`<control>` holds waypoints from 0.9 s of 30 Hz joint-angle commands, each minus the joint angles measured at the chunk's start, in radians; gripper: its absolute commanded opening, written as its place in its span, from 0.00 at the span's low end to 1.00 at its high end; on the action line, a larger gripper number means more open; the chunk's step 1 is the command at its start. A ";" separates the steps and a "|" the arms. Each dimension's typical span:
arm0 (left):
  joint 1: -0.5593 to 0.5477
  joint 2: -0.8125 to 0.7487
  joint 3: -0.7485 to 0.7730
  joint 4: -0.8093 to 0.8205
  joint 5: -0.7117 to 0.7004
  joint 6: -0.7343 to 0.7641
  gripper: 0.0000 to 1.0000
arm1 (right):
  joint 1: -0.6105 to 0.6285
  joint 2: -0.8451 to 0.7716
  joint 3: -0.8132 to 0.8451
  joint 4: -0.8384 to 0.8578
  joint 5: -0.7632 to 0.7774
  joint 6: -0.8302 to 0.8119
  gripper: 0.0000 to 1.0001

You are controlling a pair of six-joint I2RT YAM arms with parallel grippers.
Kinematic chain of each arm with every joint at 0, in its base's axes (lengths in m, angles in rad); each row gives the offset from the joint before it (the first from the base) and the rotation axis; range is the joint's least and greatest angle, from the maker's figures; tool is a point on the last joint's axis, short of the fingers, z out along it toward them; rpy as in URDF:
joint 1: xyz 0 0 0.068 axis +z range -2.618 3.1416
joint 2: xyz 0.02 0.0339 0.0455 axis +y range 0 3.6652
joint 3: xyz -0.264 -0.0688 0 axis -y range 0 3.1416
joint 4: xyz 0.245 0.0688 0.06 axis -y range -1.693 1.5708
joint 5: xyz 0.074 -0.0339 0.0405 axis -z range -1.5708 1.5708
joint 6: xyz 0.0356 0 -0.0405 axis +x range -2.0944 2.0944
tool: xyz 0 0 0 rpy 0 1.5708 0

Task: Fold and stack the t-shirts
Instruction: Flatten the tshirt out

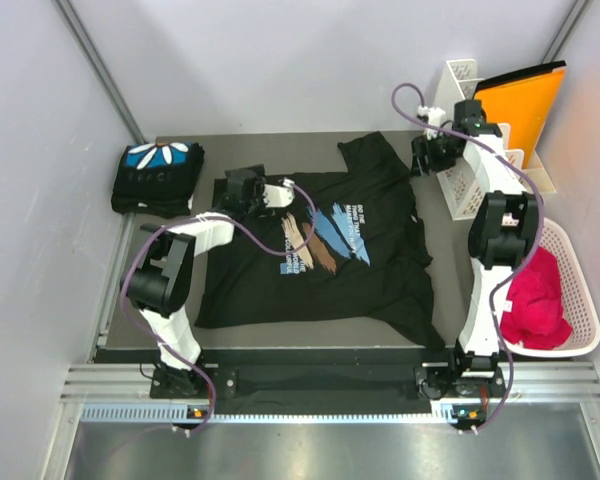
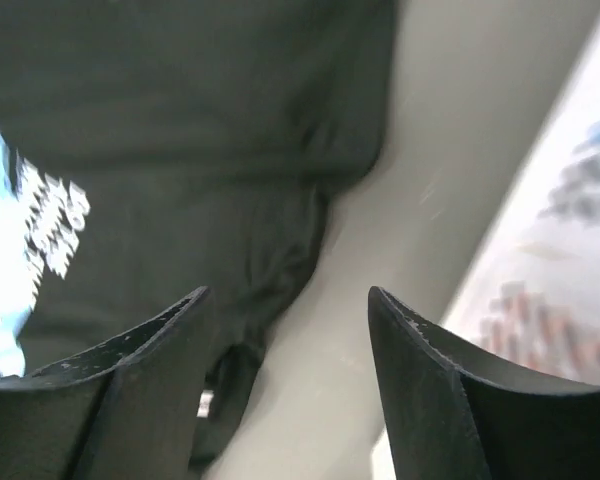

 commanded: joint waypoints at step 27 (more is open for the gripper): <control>0.184 0.175 0.159 -0.006 0.058 -0.123 0.91 | 0.066 0.168 0.088 -0.172 0.009 -0.159 0.54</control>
